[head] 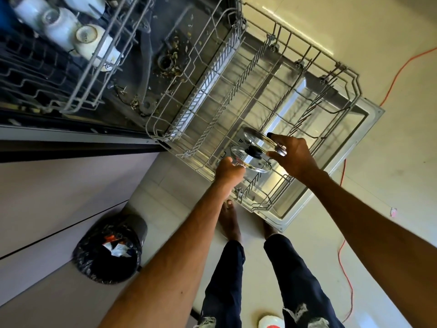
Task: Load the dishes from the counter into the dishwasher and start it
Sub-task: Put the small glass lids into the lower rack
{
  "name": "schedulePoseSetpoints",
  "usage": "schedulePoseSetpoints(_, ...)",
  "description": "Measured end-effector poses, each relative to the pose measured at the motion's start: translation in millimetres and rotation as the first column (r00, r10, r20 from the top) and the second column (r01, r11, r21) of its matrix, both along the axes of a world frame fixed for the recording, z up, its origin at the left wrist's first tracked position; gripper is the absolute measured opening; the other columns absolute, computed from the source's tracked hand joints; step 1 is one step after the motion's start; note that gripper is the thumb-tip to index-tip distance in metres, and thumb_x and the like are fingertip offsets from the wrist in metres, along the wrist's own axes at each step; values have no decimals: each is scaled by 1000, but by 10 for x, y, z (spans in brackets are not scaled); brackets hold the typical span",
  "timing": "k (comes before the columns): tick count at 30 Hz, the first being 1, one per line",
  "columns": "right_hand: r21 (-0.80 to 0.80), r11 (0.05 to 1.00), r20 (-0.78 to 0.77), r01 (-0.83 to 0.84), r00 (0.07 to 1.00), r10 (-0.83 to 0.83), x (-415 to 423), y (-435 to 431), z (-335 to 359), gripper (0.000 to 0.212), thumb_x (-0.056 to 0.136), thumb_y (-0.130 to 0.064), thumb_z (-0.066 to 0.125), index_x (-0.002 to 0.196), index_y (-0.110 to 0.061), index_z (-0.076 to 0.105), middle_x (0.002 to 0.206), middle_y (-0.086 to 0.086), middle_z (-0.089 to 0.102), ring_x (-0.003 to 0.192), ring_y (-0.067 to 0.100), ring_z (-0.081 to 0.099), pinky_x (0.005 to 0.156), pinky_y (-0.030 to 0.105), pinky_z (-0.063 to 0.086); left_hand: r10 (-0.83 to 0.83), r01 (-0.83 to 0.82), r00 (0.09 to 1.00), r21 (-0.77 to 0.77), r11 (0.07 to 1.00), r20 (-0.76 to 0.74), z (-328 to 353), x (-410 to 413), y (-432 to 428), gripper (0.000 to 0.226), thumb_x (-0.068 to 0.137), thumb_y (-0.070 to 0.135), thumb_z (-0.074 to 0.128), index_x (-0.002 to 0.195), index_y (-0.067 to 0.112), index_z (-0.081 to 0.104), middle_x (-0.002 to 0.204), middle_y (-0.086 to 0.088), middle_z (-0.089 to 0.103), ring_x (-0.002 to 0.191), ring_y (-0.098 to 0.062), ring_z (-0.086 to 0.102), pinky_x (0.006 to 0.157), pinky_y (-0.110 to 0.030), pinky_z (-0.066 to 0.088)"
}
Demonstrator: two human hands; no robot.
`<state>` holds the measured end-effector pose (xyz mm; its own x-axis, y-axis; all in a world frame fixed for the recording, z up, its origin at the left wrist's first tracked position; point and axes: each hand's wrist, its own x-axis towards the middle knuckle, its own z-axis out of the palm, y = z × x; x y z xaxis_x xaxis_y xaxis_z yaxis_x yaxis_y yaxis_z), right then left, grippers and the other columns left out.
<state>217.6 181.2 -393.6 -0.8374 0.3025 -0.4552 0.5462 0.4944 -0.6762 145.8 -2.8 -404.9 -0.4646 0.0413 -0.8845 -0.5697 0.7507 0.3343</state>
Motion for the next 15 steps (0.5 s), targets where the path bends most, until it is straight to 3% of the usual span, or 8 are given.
schedulePoseSetpoints(3, -9, 997, -44, 74, 996, -75, 43, -61, 216, 52, 86, -18, 80, 134, -10, 62, 121, 11, 72, 107, 24, 70, 97, 43, 57, -19, 18, 999, -45, 999, -27, 251, -13, -36, 62, 91, 7, 59, 149, 6, 39, 148, -15, 48, 120, -25, 59, 90, -31, 55)
schedulePoseSetpoints(6, 37, 998, -114, 60, 992, -56, 108, -181, 573, 47, 88, -14, 77, 133, -8, 61, 123, 14, 70, 108, 26, 69, 96, 43, 57, -11, 7, 998, -59, 998, -63, 581, -46, -99, 58, 92, 6, 59, 147, 5, 43, 145, -12, 52, 101, -17, 63, 65, -15, 50)
schedulePoseSetpoints(8, 56, 998, -147, 29, 989, -20, 128, -271, 895, 41, 91, -14, 72, 130, -10, 61, 122, 16, 70, 105, 29, 70, 90, 44, 59, -12, 7, 995, -59, 998, -96, 910, -62, -176, 53, 91, 5, 58, 143, 6, 48, 141, -11, 56, 99, -15, 64, 57, -10, 44)
schedulePoseSetpoints(10, 53, 999, -182, 13, 983, -3, 169, -369, 1225, 31, 93, -14, 69, 124, -8, 64, 121, 16, 70, 104, 31, 71, 88, 44, 60, -11, 5, 991, -49, 999, -131, 1282, -50, -266, 47, 90, 5, 57, 138, 6, 56, 136, -13, 61, 111, -20, 64, 68, -13, 49)
schedulePoseSetpoints(12, 82, 996, -204, -20, 978, 36, 220, -539, 1617, 25, 95, -15, 67, 118, -7, 68, 115, 14, 73, 102, 30, 72, 89, 43, 59, -12, 9, 988, -18, 1000, -157, 1742, -3, -390, 40, 89, 6, 59, 129, 4, 64, 131, -14, 65, 117, -26, 64, 92, -27, 55)
schedulePoseSetpoints(13, 82, 996, -190, -30, 981, 45, 235, -646, 1812, 23, 96, -17, 65, 117, -8, 69, 113, 11, 74, 101, 29, 72, 89, 43, 59, -5, 5, 988, -3, 1000, -157, 1982, 36, -468, 38, 87, 8, 60, 124, 4, 68, 126, -16, 68, 115, -29, 65, 96, -33, 55)
schedulePoseSetpoints(15, 35, 999, -154, -35, 987, 40, 247, -896, 2186, 24, 97, -23, 62, 117, -13, 70, 114, 7, 74, 101, 27, 71, 89, 45, 58, 13, -5, 985, 51, 999, -170, 2408, 107, -657, 39, 79, 15, 60, 113, 3, 72, 115, -17, 72, 105, -30, 69, 88, -33, 57)
